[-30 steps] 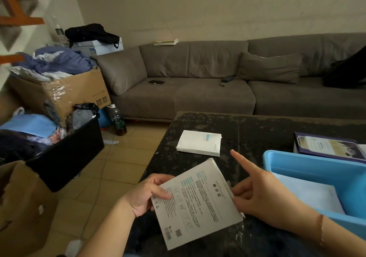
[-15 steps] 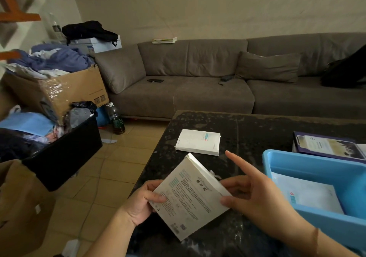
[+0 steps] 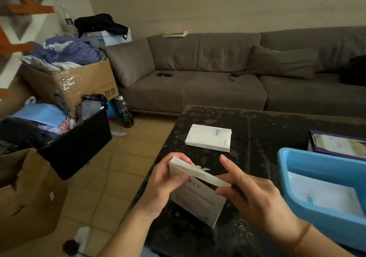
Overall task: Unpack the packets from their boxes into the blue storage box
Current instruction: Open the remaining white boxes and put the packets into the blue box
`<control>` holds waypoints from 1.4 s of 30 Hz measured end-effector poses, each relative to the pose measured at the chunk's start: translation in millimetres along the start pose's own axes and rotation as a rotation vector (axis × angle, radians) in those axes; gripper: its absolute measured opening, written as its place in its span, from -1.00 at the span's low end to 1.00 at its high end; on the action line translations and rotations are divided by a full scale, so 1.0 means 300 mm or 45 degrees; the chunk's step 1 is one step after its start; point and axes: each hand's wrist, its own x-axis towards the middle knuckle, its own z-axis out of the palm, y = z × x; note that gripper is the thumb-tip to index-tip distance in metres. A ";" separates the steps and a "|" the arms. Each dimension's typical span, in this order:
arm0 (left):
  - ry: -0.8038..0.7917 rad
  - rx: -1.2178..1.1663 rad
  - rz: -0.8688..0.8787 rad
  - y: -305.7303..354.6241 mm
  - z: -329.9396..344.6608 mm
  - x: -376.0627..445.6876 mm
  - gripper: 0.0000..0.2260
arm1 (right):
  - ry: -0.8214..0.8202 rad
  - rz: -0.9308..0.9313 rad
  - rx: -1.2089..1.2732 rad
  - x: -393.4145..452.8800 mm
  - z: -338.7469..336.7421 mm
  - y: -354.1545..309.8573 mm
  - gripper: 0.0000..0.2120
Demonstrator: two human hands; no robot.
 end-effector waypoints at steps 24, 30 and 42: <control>0.723 0.268 0.473 -0.003 0.125 -0.062 -0.86 | 0.155 0.990 0.401 0.064 0.135 -0.104 -0.58; 0.537 0.601 0.621 -0.123 0.122 -0.092 -0.73 | 0.196 1.224 0.586 0.011 0.229 -0.022 -0.88; 0.540 0.683 0.417 -0.166 0.233 -0.134 -0.87 | 0.389 1.405 0.612 -0.123 0.219 0.029 -0.75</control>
